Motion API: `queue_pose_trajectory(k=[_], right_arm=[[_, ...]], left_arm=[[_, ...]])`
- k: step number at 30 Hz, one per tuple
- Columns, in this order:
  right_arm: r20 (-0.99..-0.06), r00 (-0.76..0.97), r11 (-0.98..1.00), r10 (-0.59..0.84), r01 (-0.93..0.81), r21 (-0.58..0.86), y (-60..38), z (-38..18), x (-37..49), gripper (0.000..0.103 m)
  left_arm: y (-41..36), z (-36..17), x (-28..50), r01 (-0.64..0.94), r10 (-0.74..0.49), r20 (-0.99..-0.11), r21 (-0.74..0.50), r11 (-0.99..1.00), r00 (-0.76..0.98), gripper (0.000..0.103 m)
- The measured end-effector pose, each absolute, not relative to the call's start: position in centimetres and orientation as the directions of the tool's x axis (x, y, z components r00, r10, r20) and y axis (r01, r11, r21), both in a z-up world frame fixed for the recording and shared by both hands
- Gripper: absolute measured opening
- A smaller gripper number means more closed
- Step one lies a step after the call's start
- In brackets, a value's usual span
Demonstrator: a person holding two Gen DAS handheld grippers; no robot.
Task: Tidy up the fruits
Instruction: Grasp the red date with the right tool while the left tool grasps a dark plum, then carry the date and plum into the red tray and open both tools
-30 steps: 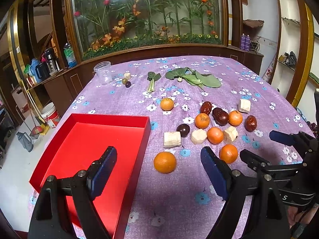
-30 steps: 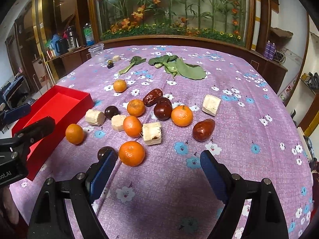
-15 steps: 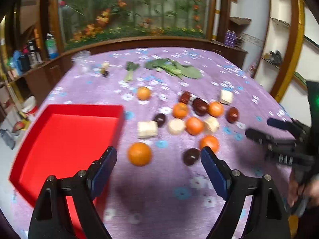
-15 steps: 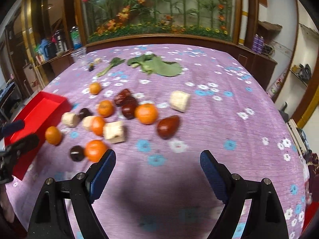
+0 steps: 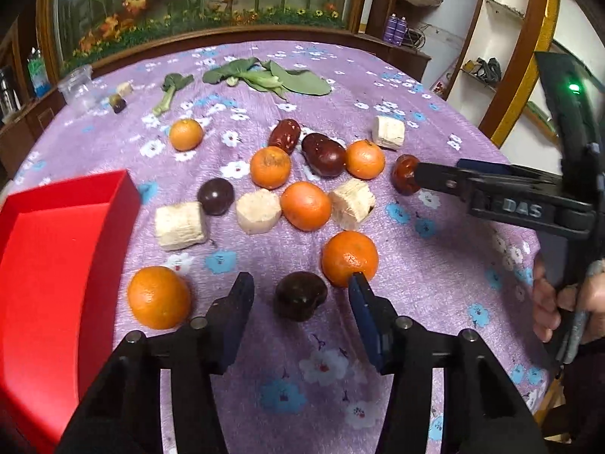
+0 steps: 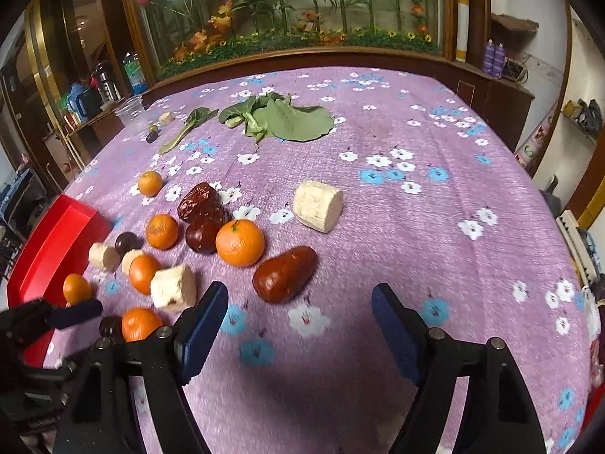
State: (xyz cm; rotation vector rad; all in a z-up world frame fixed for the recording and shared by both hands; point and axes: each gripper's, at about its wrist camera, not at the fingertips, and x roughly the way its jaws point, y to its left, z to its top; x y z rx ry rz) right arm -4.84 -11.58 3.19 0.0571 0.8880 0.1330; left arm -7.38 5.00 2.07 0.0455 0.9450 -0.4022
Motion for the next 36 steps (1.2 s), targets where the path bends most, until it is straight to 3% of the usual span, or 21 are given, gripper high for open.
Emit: queue_pose_trajectory(k=[4,6,10,13,25,36], right_arm=[[-0.791,0.594,0.989,0.147,-0.082,0.122,-11.3,2.2,-3.5,0.078],[-0.800,0.582,0.989,0.148,-0.075,0.128,-11.2,1.7,-3.0,0.076],[-0.802,0.578,0.989,0.148,-0.076,0.128,-11.0,1.4,-2.8,0.058],[-0.801,0.577,0.987,0.159,-0.081,0.137,-10.9,1.5,-2.8,0.041],[-0.758,0.628,0.984,0.175,-0.102,0.143,-10.0,3.7,-5.2,0.034],[-0.699,0.658,0.957,0.279,-0.248,0.149,-4.5,7.9,-7.8,0.034]], left_arm=[[4.9,2.0,-7.0,0.365,-0.337,-0.796,-0.157,0.917,0.503,0.051],[4.9,1.8,-6.9,0.378,-0.369,-0.793,-0.191,0.906,0.485,0.044],[5.0,1.9,-6.9,0.386,-0.390,-0.781,-0.208,0.899,0.488,0.024],[5.2,1.9,-6.9,0.380,-0.401,-0.778,-0.226,0.897,0.484,0.023],[7.6,4.2,-8.3,0.350,-0.405,-0.740,-0.241,0.905,0.537,0.022],[13.8,7.9,-9.7,0.210,-0.300,-0.684,-0.214,0.954,0.665,0.022]])
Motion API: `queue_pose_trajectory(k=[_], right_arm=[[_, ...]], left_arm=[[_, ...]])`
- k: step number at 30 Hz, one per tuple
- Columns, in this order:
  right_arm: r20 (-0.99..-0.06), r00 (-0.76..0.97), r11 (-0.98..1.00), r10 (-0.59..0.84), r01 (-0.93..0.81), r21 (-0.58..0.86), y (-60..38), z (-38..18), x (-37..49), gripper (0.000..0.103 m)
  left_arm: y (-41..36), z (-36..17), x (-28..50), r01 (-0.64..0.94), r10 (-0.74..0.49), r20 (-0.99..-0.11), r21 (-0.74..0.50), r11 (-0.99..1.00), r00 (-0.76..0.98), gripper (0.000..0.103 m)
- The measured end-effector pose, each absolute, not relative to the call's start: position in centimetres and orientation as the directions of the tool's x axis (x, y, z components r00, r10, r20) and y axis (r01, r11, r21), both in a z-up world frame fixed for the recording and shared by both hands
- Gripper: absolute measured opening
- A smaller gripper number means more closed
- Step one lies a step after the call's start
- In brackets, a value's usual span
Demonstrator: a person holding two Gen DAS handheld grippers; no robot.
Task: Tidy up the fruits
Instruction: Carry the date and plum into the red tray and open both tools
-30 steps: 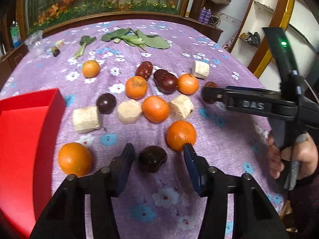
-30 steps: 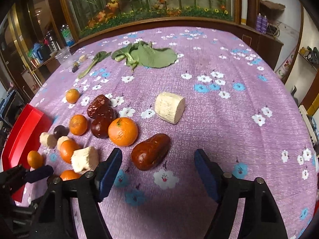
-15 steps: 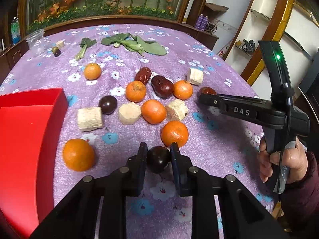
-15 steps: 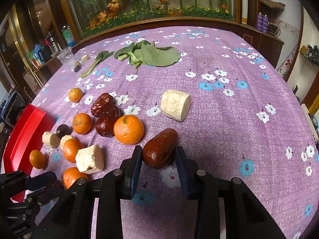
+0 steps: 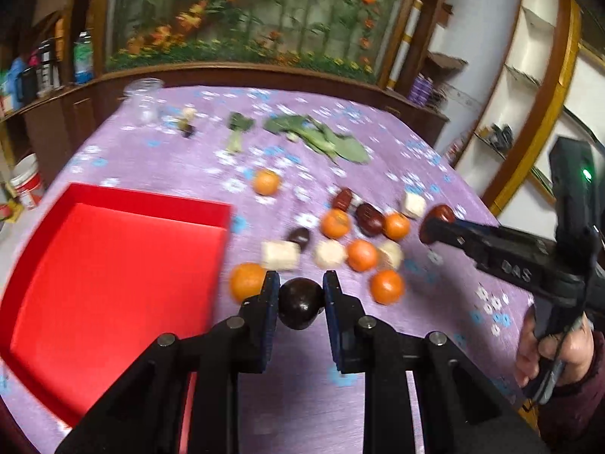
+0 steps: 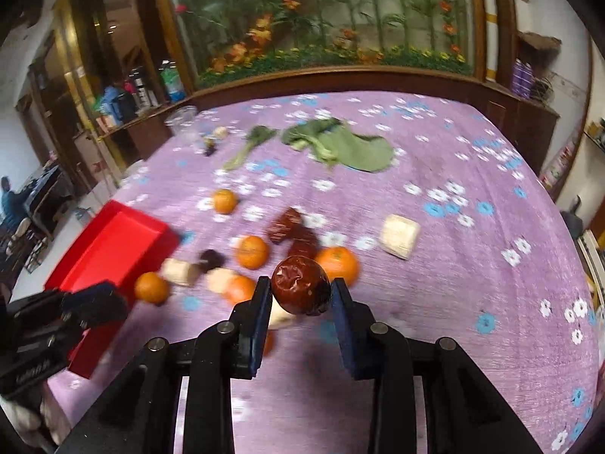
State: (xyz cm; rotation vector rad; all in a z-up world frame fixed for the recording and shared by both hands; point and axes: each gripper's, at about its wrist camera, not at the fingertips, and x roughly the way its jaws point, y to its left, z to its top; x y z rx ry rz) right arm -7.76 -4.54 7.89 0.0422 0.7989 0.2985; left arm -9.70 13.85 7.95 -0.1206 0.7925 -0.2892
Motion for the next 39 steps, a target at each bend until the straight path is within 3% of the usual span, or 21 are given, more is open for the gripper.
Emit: queue_pose_trajectory(k=[14,28,30,32,37,39], right_arm=[[-0.715,0.437,0.796,0.546,-0.538,0.279,11.0,7.7,-7.7,0.035],[-0.780,0.311,0.741,0.542,-0.615,0.270,19.9,2.2,-6.5,0.036],[-0.780,0.324,0.737,0.535,-0.631,0.243,20.3,2.3,-6.8,0.036],[-0.777,0.335,0.731,0.533,-0.644,0.224,20.4,2.7,-7.4,0.039],[-0.750,0.378,0.727,0.543,-0.659,0.193,20.0,3.9,-8.3,0.050],[-0.734,0.409,0.733,0.542,-0.657,0.176,19.4,4.6,-8.7,0.050]], left_arm=[[27.8,6.9,-10.1,-0.164,-0.033,-0.710,-0.208,0.964,0.703,0.023],[31.5,5.1,-10.8,-0.260,0.016,-0.735,-0.219,0.940,0.678,0.026],[31.7,5.3,-10.9,-0.269,0.025,-0.731,-0.219,0.938,0.681,0.034],[31.7,5.8,-11.2,-0.272,0.030,-0.718,-0.223,0.936,0.695,0.058],[30.8,8.2,-12.2,-0.318,0.136,-0.664,-0.160,0.935,0.735,0.085],[30.3,9.1,-12.5,-0.333,0.183,-0.642,-0.120,0.935,0.744,0.089]])
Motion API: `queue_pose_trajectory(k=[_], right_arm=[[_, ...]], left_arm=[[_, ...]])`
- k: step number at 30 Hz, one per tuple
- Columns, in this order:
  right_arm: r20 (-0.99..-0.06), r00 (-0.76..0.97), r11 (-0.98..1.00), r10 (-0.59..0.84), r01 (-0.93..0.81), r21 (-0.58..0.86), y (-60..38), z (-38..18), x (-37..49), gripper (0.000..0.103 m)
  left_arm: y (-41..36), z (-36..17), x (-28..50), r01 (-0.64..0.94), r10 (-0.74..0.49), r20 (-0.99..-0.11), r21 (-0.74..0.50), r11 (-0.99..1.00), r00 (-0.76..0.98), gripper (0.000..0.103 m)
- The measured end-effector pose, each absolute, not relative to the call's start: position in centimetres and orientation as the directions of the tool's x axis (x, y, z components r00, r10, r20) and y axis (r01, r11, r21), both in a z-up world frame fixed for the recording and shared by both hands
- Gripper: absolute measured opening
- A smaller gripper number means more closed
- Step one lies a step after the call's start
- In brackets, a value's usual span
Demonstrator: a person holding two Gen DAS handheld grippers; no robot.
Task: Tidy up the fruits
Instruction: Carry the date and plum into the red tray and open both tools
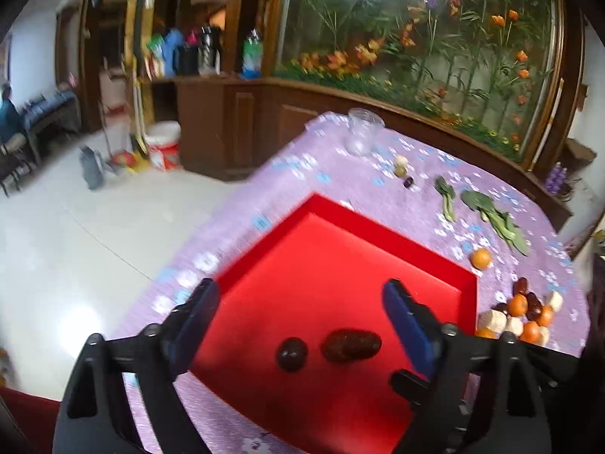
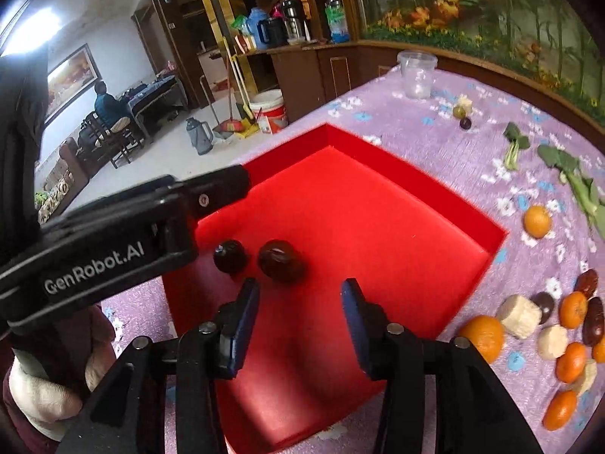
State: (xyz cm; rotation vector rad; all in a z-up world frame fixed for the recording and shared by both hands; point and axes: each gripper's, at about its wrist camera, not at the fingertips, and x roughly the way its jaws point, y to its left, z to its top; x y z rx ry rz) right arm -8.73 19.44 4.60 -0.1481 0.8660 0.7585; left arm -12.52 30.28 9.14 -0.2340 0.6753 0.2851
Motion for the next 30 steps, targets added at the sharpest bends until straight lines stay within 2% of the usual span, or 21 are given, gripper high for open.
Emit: queue_pose_trajectory(k=[3,11,14,19,25,30], right_arm=[[-0.709,0.447,0.747,0.546,-0.643,0.169,18.2,5.8,-9.2,0.052],[-0.615,0.588,0.808,0.526,-0.571,0.144,13.0,9.3,-11.0,0.069],[-0.585,0.627,0.829,0.514,-0.539,0.150,10.6,10.5,-11.5,0.072],[-0.556,0.678,0.864,0.480,-0.473,0.170,6.3,11.6,-12.3,0.072],[-0.571,0.712,0.908,0.409,-0.378,0.180,1.2,11.2,-12.4,0.073],[-0.635,0.694,0.939,0.339,-0.286,0.188,-2.9,8.7,-11.8,0.073]], left_arm=[[29.4,10.3,-13.2,-0.300,0.170,-0.607,-0.119,0.946,0.776,0.089],[25.9,11.9,-14.2,-0.228,0.141,-0.591,-0.076,0.971,0.794,0.089],[24.5,12.5,-14.7,-0.204,0.121,-0.583,-0.078,0.976,0.803,0.089],[21.5,13.6,-15.3,-0.188,0.163,-0.551,0.010,0.982,0.819,0.089],[20.0,14.3,-15.8,-0.144,0.121,-0.541,0.001,0.990,0.832,0.089],[19.6,13.9,-14.9,-0.092,0.033,-0.565,-0.076,0.993,0.824,0.089]])
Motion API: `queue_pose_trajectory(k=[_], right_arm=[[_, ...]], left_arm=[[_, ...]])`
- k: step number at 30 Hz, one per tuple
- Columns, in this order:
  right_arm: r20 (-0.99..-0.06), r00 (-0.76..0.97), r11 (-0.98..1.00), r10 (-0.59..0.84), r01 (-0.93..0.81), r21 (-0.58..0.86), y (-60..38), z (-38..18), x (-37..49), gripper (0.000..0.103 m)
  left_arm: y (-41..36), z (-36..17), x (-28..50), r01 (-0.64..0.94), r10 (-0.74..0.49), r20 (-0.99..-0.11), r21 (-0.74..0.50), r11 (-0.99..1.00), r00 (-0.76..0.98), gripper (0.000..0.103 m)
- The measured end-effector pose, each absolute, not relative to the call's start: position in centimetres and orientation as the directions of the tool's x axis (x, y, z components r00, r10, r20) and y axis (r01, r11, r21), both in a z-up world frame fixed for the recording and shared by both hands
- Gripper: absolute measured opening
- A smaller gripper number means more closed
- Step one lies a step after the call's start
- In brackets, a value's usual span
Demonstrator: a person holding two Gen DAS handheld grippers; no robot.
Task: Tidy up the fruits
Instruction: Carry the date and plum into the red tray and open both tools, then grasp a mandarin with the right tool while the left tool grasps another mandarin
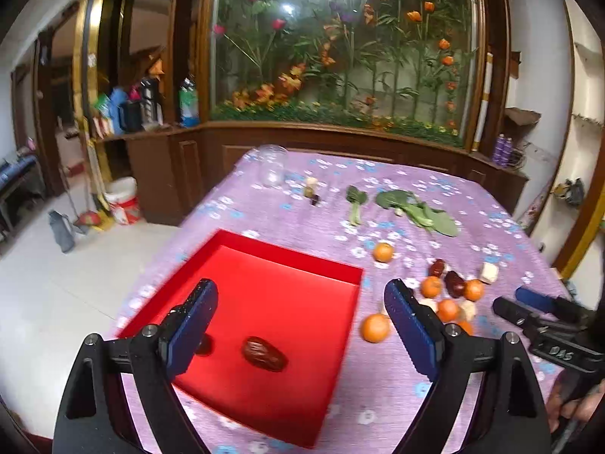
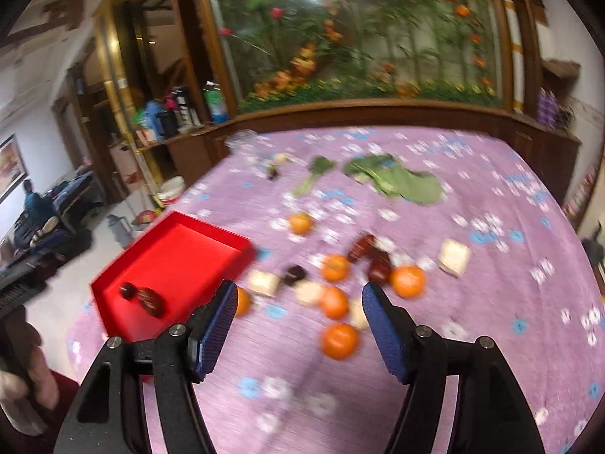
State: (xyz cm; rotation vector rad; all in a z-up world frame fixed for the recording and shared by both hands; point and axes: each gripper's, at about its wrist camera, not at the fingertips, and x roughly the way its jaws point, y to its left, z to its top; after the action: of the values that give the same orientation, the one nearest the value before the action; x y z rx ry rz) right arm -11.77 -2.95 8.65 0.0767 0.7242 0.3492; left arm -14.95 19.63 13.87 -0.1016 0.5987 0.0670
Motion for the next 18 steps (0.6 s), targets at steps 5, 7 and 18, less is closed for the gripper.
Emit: queue_pose_trajectory(k=[5,7,18], right_arm=[[-0.721,0.620,0.945,0.311,-0.280,0.167,-3.1,5.1,-10.4,0.073],[-0.741,0.599,0.947,0.302,-0.280,0.159,-2.7,4.1,-9.8,0.073],[-0.778,0.555,0.950,0.294,-0.262,0.172,-2.7,1.6,-7.8,0.064]], left_arm=[[17.8,11.7,-13.2,-0.017,-0.054,-0.624,-0.106,0.994,0.780,0.089],[16.7,10.9,-12.8,0.023,-0.088,-0.643,-0.108,0.994,0.761,0.089],[12.1,6.1,-8.8,0.161,-0.157,-0.740,-0.067,0.985,0.654,0.060]])
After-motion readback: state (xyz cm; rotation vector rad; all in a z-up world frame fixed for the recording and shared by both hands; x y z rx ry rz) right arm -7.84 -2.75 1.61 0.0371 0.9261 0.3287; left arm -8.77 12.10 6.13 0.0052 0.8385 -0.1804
